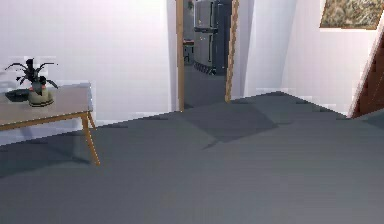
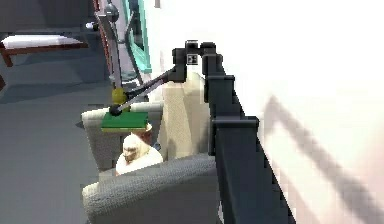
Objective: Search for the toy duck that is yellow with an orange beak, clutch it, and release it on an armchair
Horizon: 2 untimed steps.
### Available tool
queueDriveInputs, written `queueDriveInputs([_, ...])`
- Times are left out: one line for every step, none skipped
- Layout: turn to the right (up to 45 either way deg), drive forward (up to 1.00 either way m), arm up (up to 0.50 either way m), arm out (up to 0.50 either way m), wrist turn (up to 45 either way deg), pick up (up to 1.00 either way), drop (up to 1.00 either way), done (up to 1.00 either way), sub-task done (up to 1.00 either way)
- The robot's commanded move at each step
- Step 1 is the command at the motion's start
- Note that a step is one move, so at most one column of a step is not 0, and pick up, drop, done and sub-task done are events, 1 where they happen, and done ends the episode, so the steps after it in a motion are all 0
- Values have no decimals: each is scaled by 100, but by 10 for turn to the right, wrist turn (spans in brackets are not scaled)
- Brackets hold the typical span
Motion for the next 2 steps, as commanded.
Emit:
queueDriveInputs([0, 0, 0, 0, 0, 0, 100, 0, 0])
queueDriveInputs([0, 0, 0, -10, 0, 0, 0, 0, 0])
